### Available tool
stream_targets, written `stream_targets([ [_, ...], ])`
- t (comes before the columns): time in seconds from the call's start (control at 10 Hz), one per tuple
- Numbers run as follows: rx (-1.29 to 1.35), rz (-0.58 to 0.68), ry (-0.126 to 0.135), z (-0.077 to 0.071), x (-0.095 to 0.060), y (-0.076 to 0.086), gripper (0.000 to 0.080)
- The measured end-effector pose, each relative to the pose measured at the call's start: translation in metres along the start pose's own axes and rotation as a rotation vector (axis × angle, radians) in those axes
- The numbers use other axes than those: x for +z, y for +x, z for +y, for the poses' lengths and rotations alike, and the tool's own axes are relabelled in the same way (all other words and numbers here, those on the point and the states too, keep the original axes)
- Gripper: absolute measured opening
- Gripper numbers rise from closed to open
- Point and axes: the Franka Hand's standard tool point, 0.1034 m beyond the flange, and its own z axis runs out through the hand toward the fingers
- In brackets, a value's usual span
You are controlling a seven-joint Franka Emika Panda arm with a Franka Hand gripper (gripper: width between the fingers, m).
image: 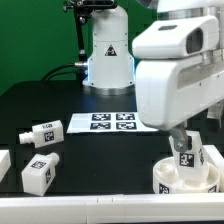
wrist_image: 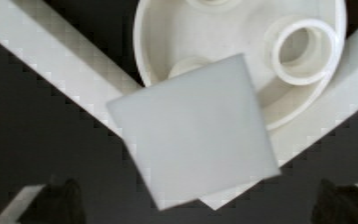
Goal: Assemble stool
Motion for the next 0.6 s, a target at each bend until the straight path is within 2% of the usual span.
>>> stream_targets([
  [0.2, -0.115, -0.003, 0.003, 0.001, 0.002, -0.002, 0.0649],
  [0.3, -0.090, -0.021, 0.025, 0.000, 0.010, -0.009, 0.0649],
  [0.5, -0.070, -0.036, 0.040, -0.005, 0.026, -0.012, 0.0649],
  [0.6, -0.042, -0.037, 0.042, -0.009, 0.027, -0.009, 0.0649],
])
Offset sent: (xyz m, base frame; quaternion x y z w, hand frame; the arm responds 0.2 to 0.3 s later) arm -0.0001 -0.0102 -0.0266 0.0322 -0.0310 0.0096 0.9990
